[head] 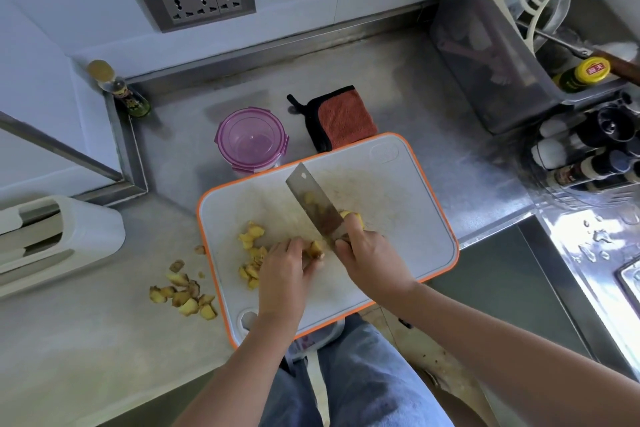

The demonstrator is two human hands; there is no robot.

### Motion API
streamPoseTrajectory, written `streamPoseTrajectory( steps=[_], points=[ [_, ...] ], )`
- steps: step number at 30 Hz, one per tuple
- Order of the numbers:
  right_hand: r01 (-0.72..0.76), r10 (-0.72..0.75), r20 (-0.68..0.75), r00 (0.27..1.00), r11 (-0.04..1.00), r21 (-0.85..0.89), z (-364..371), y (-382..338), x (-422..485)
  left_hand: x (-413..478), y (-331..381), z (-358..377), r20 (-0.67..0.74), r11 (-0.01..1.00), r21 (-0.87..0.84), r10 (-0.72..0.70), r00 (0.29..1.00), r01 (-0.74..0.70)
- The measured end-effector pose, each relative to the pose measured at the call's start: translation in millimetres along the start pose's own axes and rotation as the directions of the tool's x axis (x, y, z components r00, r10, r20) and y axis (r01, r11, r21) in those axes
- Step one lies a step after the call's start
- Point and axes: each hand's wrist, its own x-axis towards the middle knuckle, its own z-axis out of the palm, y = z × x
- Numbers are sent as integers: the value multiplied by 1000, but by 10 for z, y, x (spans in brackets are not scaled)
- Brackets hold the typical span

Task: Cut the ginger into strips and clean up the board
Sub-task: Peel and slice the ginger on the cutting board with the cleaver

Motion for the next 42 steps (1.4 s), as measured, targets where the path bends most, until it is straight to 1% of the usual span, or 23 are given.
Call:
streamPoseTrajectory(
  steps=[2,6,11,15,19,26,30,38,42],
  points=[
    [30,-29,13,999,999,-43,-18,-19,-52,-37,13,-18,-11,999,-37,-15,1000,15],
    [28,-18,78,997,992,-123,10,-69,-115,-76,23,-33,-56,993,-118,-35,998,28],
    [17,-2,99,995,988,-153,4,-111,-149,-80,55,-2,-71,975,-186,-137,988,122],
    [1,18,112,994,986,-169,2,-114,-159,-55,52,3,-62,974,-177,-154,986,141],
    [-16,47,128,991,971,-237,29,-82,-221,-41,60,-12,-66,979,-172,-120,991,107],
    [-9,40,149,988,979,-203,70,-102,-107,-16,43,1,-52,983,-162,-100,994,90],
    [-33,64,151,986,979,-201,116,-122,-62,-6,30,14,-49,985,-150,-94,994,85],
    [-25,54,126,991,975,-219,261,-188,78,1,-13,34,-14,984,-144,-112,994,109],
    [-29,45,75,996,980,-198,312,-187,43,-16,-15,18,-18,985,-143,-99,995,95]
  ],
)
